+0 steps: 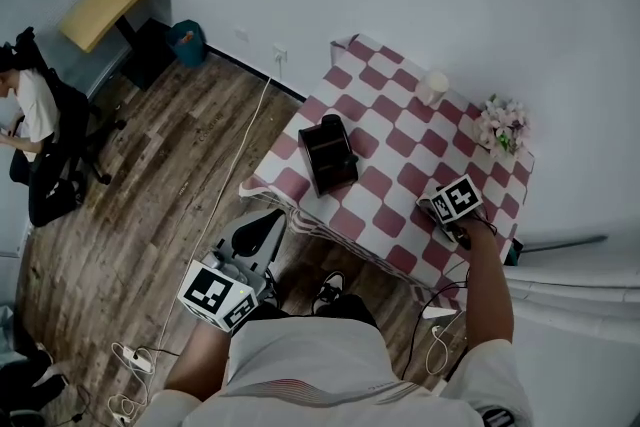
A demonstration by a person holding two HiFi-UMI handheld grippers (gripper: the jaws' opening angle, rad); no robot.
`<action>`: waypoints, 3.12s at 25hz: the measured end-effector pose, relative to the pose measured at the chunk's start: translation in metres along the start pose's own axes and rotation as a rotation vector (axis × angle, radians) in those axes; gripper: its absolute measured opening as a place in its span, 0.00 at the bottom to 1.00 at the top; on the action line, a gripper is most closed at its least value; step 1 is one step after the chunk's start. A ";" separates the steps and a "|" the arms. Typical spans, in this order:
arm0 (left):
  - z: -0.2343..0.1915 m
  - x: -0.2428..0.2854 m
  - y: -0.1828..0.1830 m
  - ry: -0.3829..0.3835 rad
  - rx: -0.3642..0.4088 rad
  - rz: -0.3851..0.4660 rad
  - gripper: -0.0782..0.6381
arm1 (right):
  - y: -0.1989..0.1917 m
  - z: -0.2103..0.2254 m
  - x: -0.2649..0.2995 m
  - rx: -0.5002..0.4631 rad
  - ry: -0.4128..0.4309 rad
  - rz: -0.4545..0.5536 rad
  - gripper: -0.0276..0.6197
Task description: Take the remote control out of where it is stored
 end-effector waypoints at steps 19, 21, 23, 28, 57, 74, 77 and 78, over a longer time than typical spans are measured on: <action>-0.020 -0.009 0.030 -0.062 0.045 0.081 0.12 | 0.006 -0.169 -0.155 0.157 -0.331 1.152 0.08; -0.023 -0.010 0.032 -0.070 0.053 0.084 0.12 | 0.008 -0.180 -0.158 0.168 -0.323 1.177 0.08; -0.025 -0.011 0.033 -0.075 0.065 0.086 0.12 | 0.011 -0.187 -0.158 0.154 -0.313 1.173 0.08; -0.030 -0.017 0.036 -0.067 0.069 0.100 0.12 | 0.013 -0.195 -0.154 0.164 -0.298 1.163 0.08; -0.040 -0.039 0.023 0.032 0.032 0.059 0.12 | 0.082 -0.165 -0.021 0.187 -0.044 0.958 0.41; -0.049 -0.056 0.013 0.142 0.043 0.010 0.12 | 0.103 -0.153 0.042 0.222 -0.017 0.992 0.40; -0.052 -0.055 0.014 0.139 0.045 0.005 0.12 | 0.104 -0.159 0.037 0.194 -0.025 1.014 0.38; -0.052 -0.055 0.014 0.136 0.045 0.004 0.12 | 0.105 -0.161 0.033 0.181 -0.027 1.024 0.38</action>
Point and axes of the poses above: the fingertips, and each gripper's own axes: x forward along the fingers, z to its right, y out of its top, the point moved 10 cm from there along -x, backward along the fingers, and after that the axes turned 3 degrees about z, right-handed, at the moved point
